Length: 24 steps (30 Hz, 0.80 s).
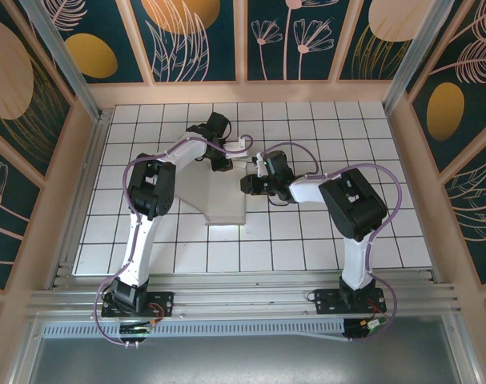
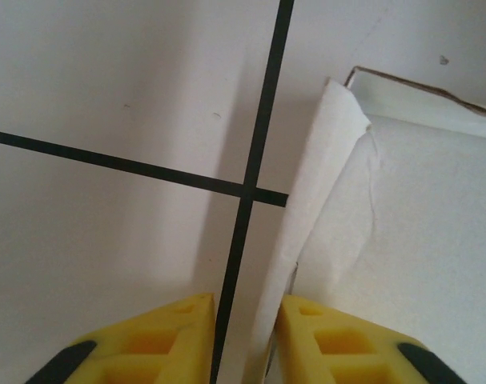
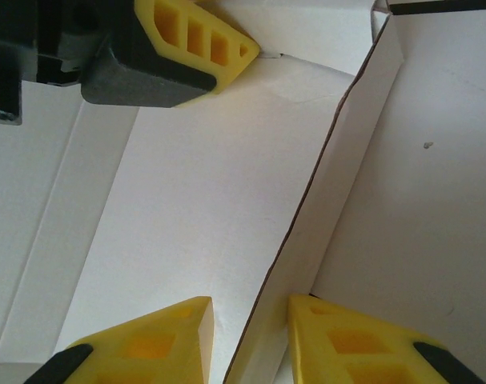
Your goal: Fold the paper box
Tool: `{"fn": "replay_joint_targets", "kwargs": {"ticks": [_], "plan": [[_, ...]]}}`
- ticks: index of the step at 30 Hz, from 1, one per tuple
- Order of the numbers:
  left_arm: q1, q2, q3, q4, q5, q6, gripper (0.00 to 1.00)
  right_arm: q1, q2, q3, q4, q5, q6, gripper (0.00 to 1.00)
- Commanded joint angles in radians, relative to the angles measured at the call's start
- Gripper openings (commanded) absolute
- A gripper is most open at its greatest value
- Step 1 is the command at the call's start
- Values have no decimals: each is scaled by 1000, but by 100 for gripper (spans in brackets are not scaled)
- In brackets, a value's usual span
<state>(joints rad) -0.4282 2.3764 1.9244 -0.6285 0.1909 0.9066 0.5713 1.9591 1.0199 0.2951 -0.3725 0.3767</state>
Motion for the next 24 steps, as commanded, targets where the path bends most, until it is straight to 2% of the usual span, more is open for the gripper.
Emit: {"fn": "replay_joint_targets", "kwargs": {"ticks": [1, 7, 9, 13, 17, 20, 24], "plan": [[-9, -13, -5, -13, -1, -20, 29, 10, -12, 1, 15, -14, 5, 32], [-9, -23, 2, -18, -10, -21, 29, 10, -43, 4, -6, -2, 2, 37], [-9, -20, 4, -25, -11, -21, 25, 10, -63, 4, -12, 1, 1, 40], [-9, -14, 0, -28, -11, -21, 9, 7, -110, 5, -33, 11, -1, 44], [-9, -29, -18, -7, 6, -26, 6, 0, -175, 6, -71, 42, -2, 53], [-9, -60, -46, 47, 38, -41, 0, -12, -245, 7, -110, 72, -7, 58], [-9, -134, -118, 194, 87, -94, 0, -18, -360, -9, -144, 120, 0, 61]]}}
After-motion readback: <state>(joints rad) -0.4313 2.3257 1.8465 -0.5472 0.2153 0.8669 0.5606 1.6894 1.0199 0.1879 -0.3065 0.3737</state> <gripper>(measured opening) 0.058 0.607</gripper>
